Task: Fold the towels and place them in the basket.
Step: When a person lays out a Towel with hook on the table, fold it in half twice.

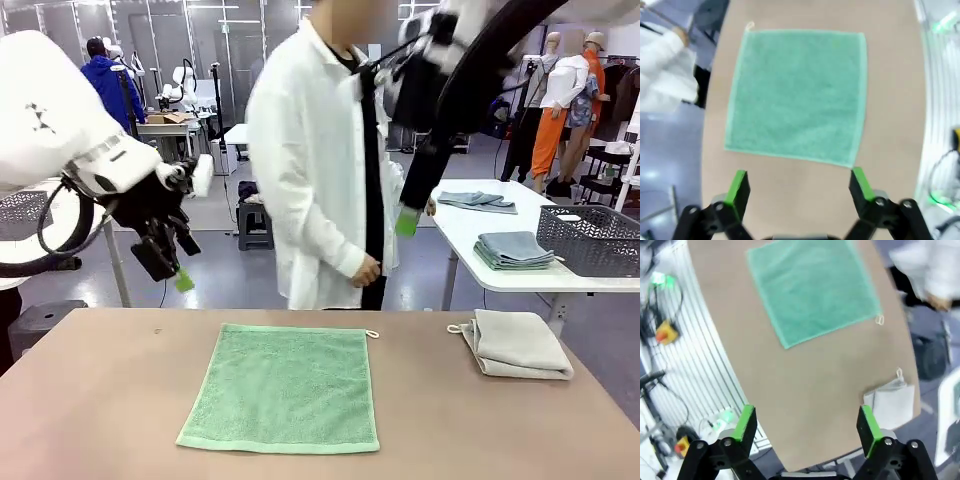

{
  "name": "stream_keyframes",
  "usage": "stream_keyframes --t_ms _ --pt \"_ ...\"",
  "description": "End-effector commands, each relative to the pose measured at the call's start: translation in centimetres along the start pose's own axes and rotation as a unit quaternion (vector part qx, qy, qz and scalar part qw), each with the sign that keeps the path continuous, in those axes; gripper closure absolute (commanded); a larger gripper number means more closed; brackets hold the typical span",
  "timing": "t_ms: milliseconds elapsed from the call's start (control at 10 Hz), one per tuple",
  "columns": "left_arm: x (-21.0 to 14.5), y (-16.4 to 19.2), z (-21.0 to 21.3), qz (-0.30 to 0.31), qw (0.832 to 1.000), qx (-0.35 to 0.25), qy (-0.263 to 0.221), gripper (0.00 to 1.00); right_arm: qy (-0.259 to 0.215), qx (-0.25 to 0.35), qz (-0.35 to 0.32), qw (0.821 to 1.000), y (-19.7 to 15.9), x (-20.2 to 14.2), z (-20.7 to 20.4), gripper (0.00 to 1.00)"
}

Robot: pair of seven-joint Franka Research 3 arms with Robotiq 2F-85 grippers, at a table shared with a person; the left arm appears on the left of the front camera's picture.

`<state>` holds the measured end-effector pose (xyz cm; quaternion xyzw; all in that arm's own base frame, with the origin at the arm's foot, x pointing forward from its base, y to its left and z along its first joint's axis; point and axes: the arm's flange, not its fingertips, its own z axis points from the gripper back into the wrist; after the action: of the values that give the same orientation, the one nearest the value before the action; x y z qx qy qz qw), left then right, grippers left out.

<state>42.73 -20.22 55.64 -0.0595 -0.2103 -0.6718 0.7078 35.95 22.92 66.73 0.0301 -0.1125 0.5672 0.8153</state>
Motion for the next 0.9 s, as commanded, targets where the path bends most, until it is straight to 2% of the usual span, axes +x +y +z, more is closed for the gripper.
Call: stream_keyframes --t_ms 0,100,400,600,800 --pt "1.6 -3.1 -1.7 -0.014 0.999 -0.011 0.047 0.0 -0.003 0.024 0.079 0.997 0.8 -0.2 -5.1 0.0" --pt "2.4 -4.6 -3.3 -0.022 0.998 -0.017 0.06 0.0 -0.001 0.035 0.086 0.996 1.7 0.0 -8.5 0.0" --pt "3.4 -8.3 -8.5 -0.023 0.987 0.01 0.158 0.0 0.042 -0.001 0.154 0.987 4.7 -0.3 -16.8 0.0" --pt "1.9 -9.4 -10.3 -0.011 0.982 -0.012 0.19 0.0 0.057 0.014 0.181 0.982 4.2 -1.7 -20.5 0.0" --pt "-0.1 -10.1 -11.4 -0.028 0.98 -0.051 0.189 0.0 0.061 0.041 0.202 0.977 4.0 -2.4 -22.2 0.0"
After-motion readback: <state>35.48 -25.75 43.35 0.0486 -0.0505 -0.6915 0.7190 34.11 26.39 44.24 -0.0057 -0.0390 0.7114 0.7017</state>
